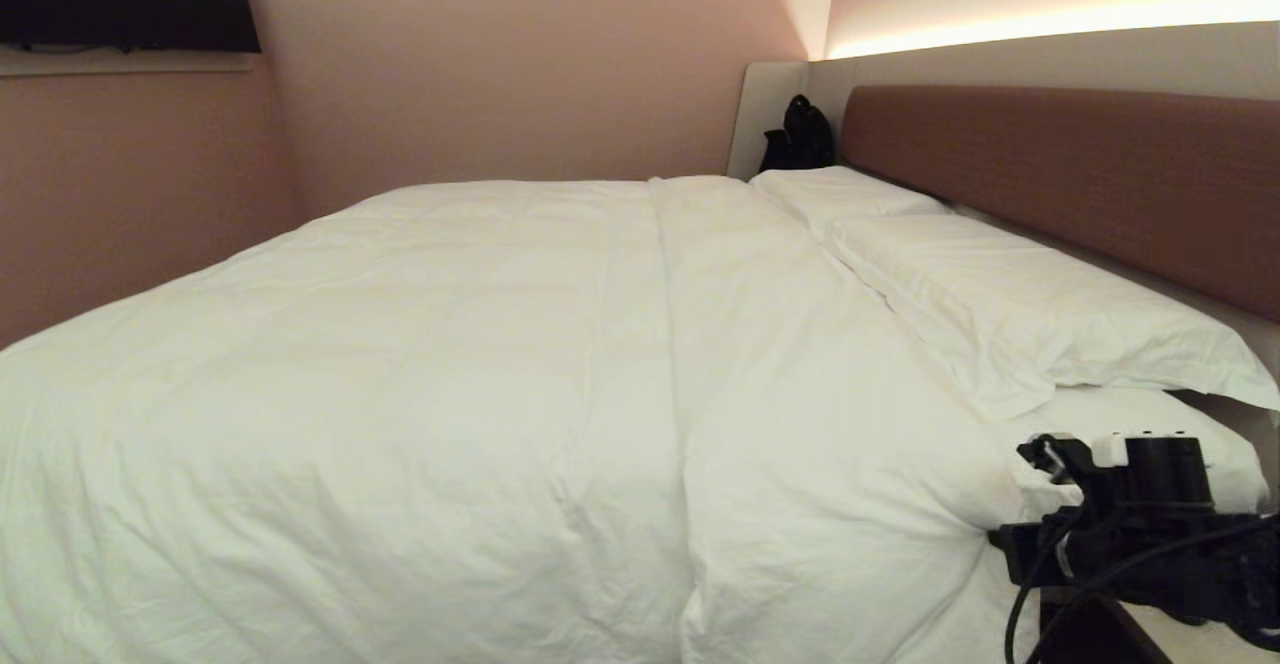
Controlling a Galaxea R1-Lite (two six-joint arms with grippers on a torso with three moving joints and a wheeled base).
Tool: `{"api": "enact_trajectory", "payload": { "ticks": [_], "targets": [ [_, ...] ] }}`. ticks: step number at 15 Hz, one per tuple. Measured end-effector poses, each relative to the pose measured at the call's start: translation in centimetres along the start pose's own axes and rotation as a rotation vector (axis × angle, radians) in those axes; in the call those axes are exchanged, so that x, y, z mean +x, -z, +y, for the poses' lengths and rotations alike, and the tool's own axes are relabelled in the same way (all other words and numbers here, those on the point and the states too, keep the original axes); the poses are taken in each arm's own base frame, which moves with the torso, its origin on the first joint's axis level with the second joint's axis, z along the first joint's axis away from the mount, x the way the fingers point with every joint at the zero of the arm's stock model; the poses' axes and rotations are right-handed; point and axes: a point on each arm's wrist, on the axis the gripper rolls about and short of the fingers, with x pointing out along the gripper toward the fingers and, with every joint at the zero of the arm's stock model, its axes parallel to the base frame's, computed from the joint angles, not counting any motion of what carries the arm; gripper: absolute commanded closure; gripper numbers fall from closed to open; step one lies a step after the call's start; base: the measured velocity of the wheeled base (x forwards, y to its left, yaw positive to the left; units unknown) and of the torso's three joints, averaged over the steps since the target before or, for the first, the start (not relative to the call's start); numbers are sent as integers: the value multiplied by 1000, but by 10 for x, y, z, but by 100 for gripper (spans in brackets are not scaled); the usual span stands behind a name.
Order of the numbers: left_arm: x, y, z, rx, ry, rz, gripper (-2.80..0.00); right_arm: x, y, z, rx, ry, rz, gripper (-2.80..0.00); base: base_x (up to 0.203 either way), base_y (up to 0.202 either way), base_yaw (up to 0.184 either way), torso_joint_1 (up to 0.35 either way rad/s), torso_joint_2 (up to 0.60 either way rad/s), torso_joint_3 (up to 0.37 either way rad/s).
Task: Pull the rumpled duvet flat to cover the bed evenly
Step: Flatten the corners of the folded blanket
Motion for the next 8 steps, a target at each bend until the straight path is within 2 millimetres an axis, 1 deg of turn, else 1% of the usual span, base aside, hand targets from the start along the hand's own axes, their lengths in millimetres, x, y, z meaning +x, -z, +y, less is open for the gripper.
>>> {"api": "enact_trajectory", "payload": {
  "ticks": [4,8],
  "targets": [
    [0,0,0,0,0,0,0,-19,7,-8,13,24,59,0,0,0,0,0,0,0],
    [0,0,0,1,0,0,0,-26,18,-13,32,37,128,0,0,0,0,0,0,0]
  ]
}}
